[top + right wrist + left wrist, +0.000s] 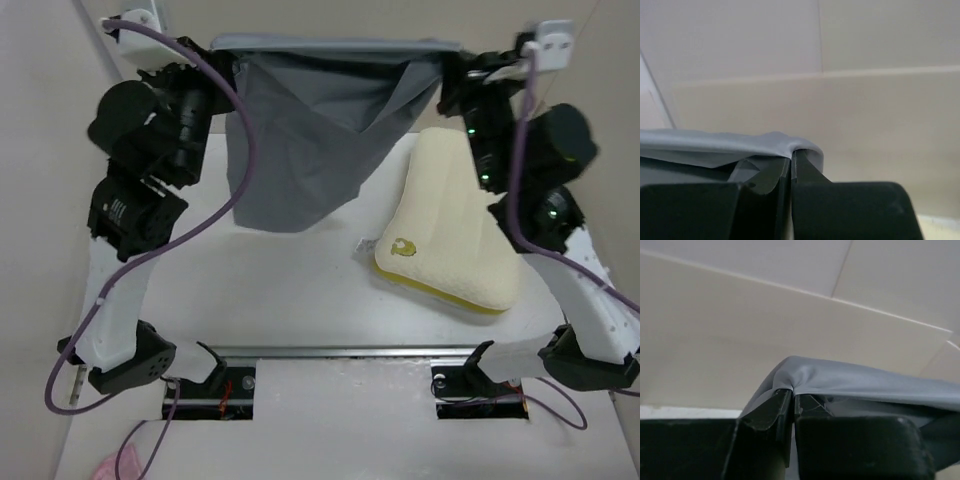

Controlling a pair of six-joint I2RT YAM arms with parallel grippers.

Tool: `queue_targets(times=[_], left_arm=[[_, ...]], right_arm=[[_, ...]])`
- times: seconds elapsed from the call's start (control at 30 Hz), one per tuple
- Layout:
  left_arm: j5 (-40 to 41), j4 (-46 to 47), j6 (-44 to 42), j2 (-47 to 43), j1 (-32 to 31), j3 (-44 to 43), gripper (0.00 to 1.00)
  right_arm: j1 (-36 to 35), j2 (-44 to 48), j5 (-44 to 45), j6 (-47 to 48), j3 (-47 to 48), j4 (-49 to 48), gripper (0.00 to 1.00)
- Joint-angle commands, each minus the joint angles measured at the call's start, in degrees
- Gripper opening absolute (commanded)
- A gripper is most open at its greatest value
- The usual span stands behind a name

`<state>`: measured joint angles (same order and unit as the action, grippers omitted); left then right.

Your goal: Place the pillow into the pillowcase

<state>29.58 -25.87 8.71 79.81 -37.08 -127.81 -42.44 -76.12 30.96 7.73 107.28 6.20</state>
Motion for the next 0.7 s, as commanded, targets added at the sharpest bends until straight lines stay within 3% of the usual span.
queue_targets(times=[0.0,0.13,0.27,0.5,0.63,0.67], left_arm=[[3.6,5.9,-10.5,-7.1,1.2,-5.8,0.00],[3.1,11.5,-12.3,-15.6,-0.4,0.4,0.00],[1.1,11.5,-13.1,-17.1,-1.3,1.6,0.00],[12.9,13.6,-18.5,-5.3,-0.8,2.2,0.00],[12.2,14.4,-16.7,2.4,5.8,0.6,0.00],[8.8,13.7,-15.5,4.0,7.9,-0.5,0.00]], right_arm=[[0.9,0.8,13.6,11.9,10.4,3.9,0.00],[0.9,0.8,8.6,14.7,19.1,5.7,0.00],[0.9,0.3,-0.4,14.7,22.1,9.0,0.00],[0.9,-12.4,2.8,13.9,25.8,7.5,0.00],[1.6,-25.9,3.5,13.9,35.1,4.6,0.00],[1.7,-30.9,4.1,13.9,36.8,3.2,0.00]])
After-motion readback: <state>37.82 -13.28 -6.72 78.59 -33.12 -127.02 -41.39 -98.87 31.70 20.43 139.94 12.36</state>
